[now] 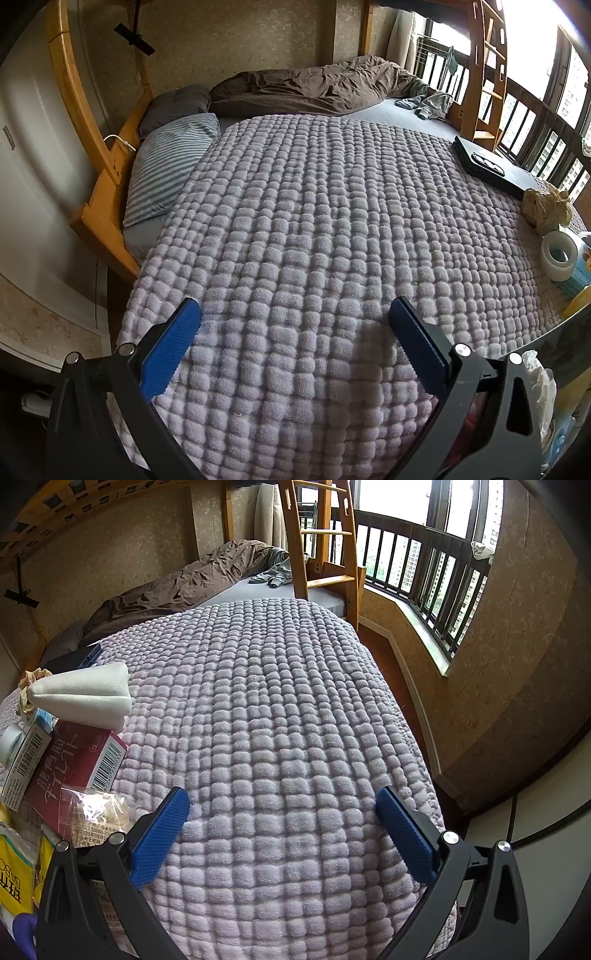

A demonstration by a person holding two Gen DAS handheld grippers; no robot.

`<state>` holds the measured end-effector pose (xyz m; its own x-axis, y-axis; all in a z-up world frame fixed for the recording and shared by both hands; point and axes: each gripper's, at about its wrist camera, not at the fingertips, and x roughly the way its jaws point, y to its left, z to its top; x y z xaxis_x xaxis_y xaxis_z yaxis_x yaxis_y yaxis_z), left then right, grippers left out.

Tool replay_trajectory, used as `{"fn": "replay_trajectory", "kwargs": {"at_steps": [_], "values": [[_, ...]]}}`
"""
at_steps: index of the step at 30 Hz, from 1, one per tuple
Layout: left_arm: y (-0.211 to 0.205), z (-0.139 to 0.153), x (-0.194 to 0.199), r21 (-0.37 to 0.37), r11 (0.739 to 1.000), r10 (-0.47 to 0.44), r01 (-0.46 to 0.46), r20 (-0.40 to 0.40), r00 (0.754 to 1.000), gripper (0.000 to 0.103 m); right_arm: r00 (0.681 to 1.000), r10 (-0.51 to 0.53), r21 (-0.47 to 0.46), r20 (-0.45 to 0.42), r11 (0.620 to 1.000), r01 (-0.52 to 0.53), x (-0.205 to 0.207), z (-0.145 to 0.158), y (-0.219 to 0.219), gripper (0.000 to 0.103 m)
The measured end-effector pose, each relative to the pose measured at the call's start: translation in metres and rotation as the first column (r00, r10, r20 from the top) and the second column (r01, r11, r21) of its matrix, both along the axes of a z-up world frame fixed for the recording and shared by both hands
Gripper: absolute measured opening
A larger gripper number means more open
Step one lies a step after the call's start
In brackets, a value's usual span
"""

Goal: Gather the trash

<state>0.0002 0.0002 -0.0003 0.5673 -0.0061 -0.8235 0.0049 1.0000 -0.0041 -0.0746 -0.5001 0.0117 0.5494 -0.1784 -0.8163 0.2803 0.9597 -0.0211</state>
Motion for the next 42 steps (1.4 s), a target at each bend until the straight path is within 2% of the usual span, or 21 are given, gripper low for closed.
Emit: {"fn": "replay_trajectory", "kwargs": {"at_steps": [42], "values": [[0.0009,0.0011,0.0004,0.001,1.000,0.000,0.000,0.006,1.000,0.102,1.000,0.000,0.010,0.001,1.000,0.000,0.0003,0.0000,-0.0003,0.099]]}}
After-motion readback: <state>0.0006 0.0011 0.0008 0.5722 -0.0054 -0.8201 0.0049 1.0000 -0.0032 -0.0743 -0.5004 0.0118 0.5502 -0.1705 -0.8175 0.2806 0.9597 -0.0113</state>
